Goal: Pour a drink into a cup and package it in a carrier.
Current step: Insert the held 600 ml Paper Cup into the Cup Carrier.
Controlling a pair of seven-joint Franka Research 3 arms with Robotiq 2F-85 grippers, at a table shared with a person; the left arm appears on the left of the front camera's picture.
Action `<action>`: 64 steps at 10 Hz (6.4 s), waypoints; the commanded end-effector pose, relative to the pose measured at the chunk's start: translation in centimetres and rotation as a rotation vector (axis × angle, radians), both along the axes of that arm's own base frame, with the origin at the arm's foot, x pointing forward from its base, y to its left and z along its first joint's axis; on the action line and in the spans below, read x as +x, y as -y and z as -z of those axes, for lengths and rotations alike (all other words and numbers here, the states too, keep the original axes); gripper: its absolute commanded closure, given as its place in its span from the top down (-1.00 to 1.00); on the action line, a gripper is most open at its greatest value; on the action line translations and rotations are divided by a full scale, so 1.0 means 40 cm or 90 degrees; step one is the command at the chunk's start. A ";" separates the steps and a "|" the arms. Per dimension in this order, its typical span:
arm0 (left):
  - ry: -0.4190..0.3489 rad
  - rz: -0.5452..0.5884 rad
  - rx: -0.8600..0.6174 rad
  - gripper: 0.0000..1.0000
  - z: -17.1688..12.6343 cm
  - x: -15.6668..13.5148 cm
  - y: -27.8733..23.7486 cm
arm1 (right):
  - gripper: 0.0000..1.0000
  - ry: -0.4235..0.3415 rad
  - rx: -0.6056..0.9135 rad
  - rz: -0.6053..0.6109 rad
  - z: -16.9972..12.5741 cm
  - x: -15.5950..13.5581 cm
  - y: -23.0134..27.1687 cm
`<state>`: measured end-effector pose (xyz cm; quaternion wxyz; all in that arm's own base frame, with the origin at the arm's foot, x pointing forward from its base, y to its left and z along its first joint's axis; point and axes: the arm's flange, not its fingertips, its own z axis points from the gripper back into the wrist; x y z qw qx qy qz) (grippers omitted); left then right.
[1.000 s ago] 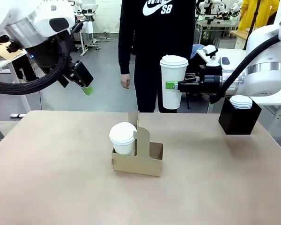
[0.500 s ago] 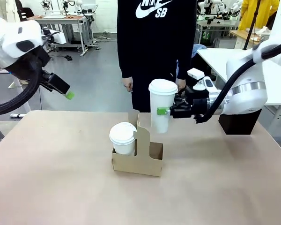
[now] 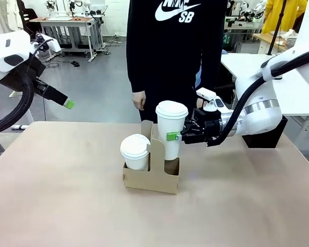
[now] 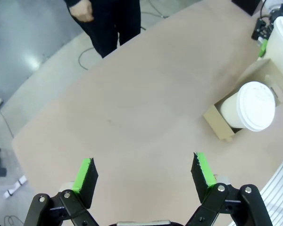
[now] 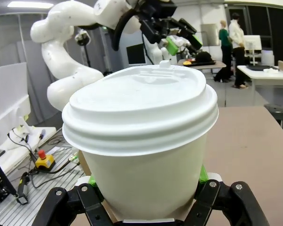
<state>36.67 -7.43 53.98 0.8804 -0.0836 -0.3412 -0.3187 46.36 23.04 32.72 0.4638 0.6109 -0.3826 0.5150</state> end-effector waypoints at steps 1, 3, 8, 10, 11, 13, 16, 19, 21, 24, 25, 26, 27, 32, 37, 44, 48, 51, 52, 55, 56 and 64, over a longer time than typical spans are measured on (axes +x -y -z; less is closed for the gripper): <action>0.001 -0.001 0.000 1.00 -0.013 -0.016 0.012 | 0.61 0.018 0.005 -0.018 -0.001 -0.017 -0.002; 0.001 -0.001 0.000 1.00 -0.013 -0.016 0.012 | 0.61 0.008 0.006 -0.030 0.013 -0.029 -0.006; 0.001 -0.001 0.000 1.00 -0.013 -0.016 0.012 | 0.61 -0.007 0.007 -0.058 0.044 -0.066 0.000; 0.001 -0.001 0.000 1.00 -0.013 -0.016 0.012 | 0.61 -0.008 0.010 -0.064 0.061 -0.066 0.001; 0.001 -0.001 0.000 1.00 -0.013 -0.016 0.012 | 0.61 -0.008 0.006 -0.072 0.078 -0.064 0.001; 0.001 -0.001 0.000 1.00 -0.013 -0.016 0.012 | 0.61 0.008 0.020 -0.091 0.102 -0.069 0.007; 0.001 -0.001 0.000 1.00 -0.013 -0.016 0.012 | 0.61 0.041 0.031 -0.085 0.132 -0.062 0.028; 0.001 -0.001 0.000 1.00 -0.013 -0.016 0.012 | 0.61 0.066 0.002 -0.081 0.152 -0.055 0.042; 0.001 -0.001 0.000 1.00 -0.013 -0.016 0.012 | 0.61 0.070 -0.011 -0.091 0.170 -0.048 0.043; 0.001 -0.001 0.000 1.00 -0.013 -0.016 0.012 | 0.61 0.063 -0.036 -0.102 0.195 -0.041 0.046; 0.001 -0.001 0.000 1.00 -0.013 -0.016 0.012 | 0.61 0.061 -0.036 -0.103 0.199 -0.039 0.048; 0.001 -0.001 0.000 1.00 -0.013 -0.016 0.012 | 1.00 0.044 -0.060 -0.098 0.201 -0.038 0.051; 0.001 -0.001 0.000 1.00 -0.013 -0.016 0.012 | 1.00 0.047 -0.057 -0.102 0.193 -0.044 0.051; 0.001 -0.001 0.000 1.00 -0.013 -0.016 0.012 | 1.00 0.034 -0.120 -0.053 0.103 -0.058 0.118; 0.001 -0.001 0.000 1.00 -0.013 -0.016 0.012 | 1.00 0.003 -0.224 0.058 0.053 -0.106 0.237; 0.001 -0.001 0.000 1.00 -0.013 -0.016 0.012 | 1.00 -0.162 -0.525 0.494 -0.222 -0.360 0.461; 0.001 -0.001 0.000 1.00 -0.013 -0.016 0.012 | 1.00 -0.177 -0.536 0.548 -0.203 -0.383 0.509; 0.001 -0.001 0.000 1.00 -0.013 -0.016 0.012 | 1.00 -0.166 -0.534 0.532 -0.260 -0.213 0.490; 0.001 -0.001 0.000 1.00 -0.013 -0.016 0.012 | 1.00 -0.166 -0.534 0.532 -0.260 -0.213 0.490; 0.001 -0.001 0.000 1.00 -0.013 -0.016 0.012 | 1.00 -0.166 -0.534 0.532 -0.260 -0.213 0.490; 0.001 -0.001 0.000 1.00 -0.013 -0.016 0.012 | 1.00 -0.166 -0.534 0.532 -0.260 -0.213 0.490; 0.001 -0.001 0.000 1.00 -0.013 -0.016 0.012 | 1.00 -0.166 -0.534 0.532 -0.260 -0.213 0.490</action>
